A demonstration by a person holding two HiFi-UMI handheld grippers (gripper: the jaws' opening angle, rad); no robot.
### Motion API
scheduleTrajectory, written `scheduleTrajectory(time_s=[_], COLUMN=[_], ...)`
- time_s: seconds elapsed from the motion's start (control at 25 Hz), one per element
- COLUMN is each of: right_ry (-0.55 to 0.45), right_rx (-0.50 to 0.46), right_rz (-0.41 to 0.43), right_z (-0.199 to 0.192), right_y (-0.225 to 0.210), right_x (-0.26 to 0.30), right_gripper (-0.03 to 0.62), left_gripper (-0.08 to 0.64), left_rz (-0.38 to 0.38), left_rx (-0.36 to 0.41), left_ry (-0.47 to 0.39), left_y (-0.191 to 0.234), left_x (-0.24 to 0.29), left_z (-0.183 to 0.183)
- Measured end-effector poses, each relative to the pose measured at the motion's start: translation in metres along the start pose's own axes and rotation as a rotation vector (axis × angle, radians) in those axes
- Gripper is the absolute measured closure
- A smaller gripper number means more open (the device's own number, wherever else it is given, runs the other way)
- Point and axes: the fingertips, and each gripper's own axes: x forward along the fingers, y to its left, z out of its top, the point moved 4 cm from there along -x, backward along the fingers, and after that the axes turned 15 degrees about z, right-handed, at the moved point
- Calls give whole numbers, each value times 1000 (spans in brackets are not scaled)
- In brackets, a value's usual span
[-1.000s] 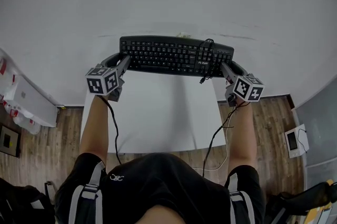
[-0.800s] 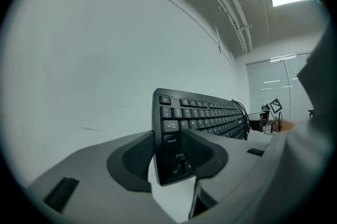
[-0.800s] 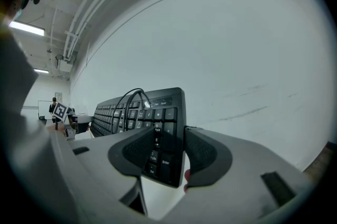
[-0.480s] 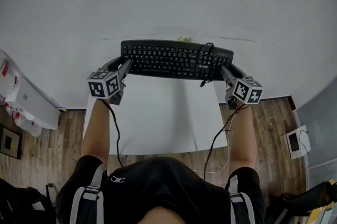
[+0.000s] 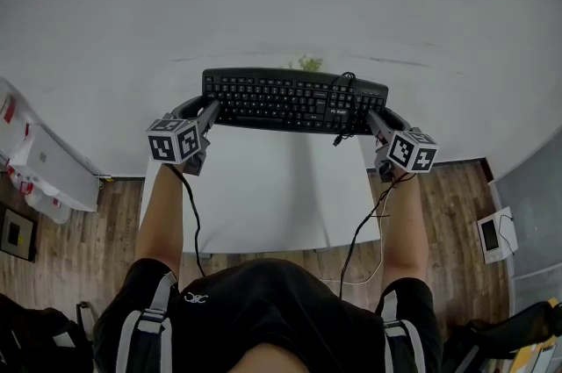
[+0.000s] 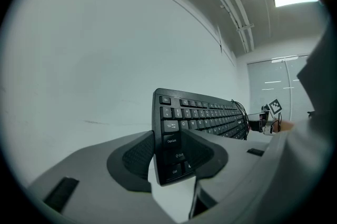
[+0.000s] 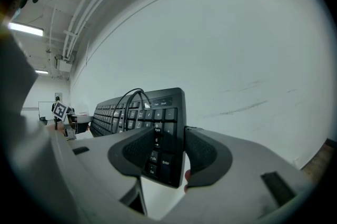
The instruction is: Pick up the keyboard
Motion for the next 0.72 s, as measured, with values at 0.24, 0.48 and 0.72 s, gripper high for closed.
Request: scheduleTrajectory(time_s=[0.24, 0.48, 0.72], right_ry=[8, 8, 4], right_rx=[17, 23, 23], right_rz=[3, 2, -1], right_z=[-5, -7, -6], right_y=[-3, -4, -4], right_x=[3, 3, 2], right_gripper=[404, 405, 405], left_gripper=[387, 387, 387], left_rz=[1, 2, 2], left_rx=[-4, -3, 0], left_ry=[11, 14, 4], left_y=[0, 0, 0], left_x=[4, 5, 4], left_z=[-3, -4, -2])
